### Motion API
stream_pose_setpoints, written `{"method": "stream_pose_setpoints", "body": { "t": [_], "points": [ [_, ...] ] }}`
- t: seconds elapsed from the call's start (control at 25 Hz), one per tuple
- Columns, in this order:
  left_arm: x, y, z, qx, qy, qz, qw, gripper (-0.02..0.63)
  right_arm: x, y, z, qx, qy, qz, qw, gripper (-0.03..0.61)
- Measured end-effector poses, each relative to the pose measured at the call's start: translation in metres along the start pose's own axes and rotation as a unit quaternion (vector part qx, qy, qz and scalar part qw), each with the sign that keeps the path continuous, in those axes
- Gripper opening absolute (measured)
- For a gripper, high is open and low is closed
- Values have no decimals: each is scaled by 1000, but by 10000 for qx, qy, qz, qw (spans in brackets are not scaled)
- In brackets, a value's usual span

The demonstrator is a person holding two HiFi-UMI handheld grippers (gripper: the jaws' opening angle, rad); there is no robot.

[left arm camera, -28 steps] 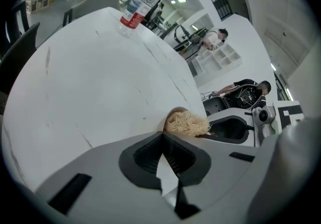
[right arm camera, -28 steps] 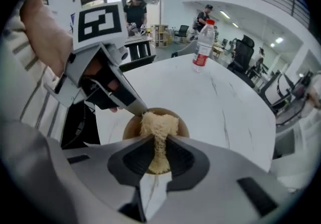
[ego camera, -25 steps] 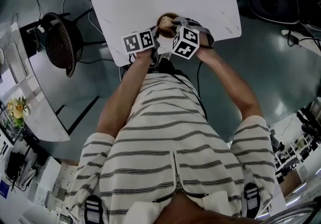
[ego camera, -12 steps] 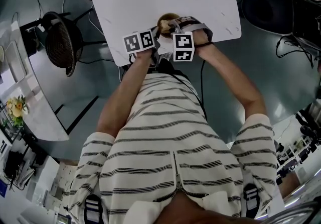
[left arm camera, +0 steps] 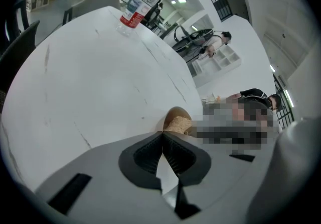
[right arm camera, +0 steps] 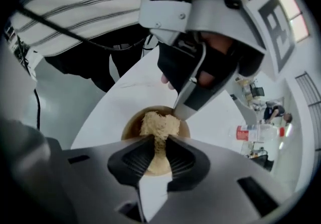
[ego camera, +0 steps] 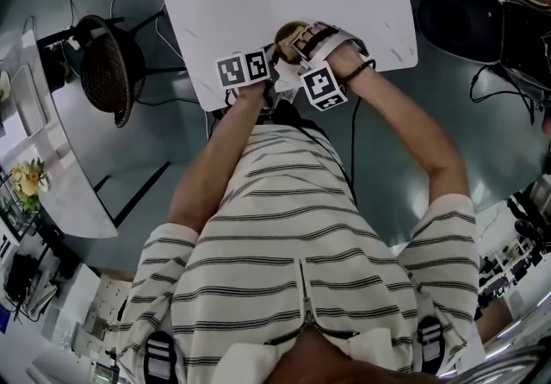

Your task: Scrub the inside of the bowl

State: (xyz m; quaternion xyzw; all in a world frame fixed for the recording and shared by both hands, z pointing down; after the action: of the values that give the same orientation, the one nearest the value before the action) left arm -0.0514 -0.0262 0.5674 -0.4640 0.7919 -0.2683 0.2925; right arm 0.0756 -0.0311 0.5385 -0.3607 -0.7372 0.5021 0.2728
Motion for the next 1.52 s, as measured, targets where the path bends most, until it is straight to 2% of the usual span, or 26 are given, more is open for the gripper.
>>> {"method": "stream_pose_setpoints", "body": {
  "t": [0.24, 0.64, 0.8, 1.0, 1.08, 1.16, 1.28, 1.36, 1.4, 1.52],
  "points": [
    [0, 0, 0, -12, 11, -6, 10000, 6, -4, 2, -6, -213, -186, 157, 9995, 78],
    [1, -1, 3, -22, 24, 9, 10000, 6, -10, 3, -2, -163, -1427, 217, 9894, 78],
    [1, -1, 2, -23, 9, 11, 10000, 6, -14, 1, 5, 79, -2360, 304, 9712, 78],
    [1, -1, -1, -45, 27, 0, 10000, 6, -20, -1, 14, 315, -3471, 433, 9363, 78],
    [2, -1, 0, -53, 48, -1, 10000, 6, -25, 0, 17, 371, -3971, 466, 9159, 78],
    [2, -1, 1, -82, 139, 14, 9999, 6, -31, 2, 19, 434, -4509, 484, 8902, 78],
    [3, -1, 1, -130, 275, 48, 9995, 6, -40, 1, 21, 570, -5331, 579, 8421, 78],
    [2, -1, 0, -120, 269, 59, 9995, 6, -48, -1, 20, 712, -5952, 741, 7970, 78],
    [1, -2, 0, -120, 265, 60, 9996, 6, -53, -2, 17, 794, -6285, 851, 7690, 78],
    [1, -3, -2, -140, 280, 61, 9995, 6, -68, -5, 10, 991, -7238, 1226, 6717, 78]
  ]
}}
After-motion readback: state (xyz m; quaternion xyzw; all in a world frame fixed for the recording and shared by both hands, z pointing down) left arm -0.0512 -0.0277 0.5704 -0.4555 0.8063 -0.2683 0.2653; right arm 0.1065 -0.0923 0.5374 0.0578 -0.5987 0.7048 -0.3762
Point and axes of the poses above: the fingertips, and each gripper's own axes: y backward along the fingers, z to its right, x out of its top, the point moved 10 cm from there along y, backward along the fingers, and after that the axes turned 1 degree about -z, right-handed, at the moved point
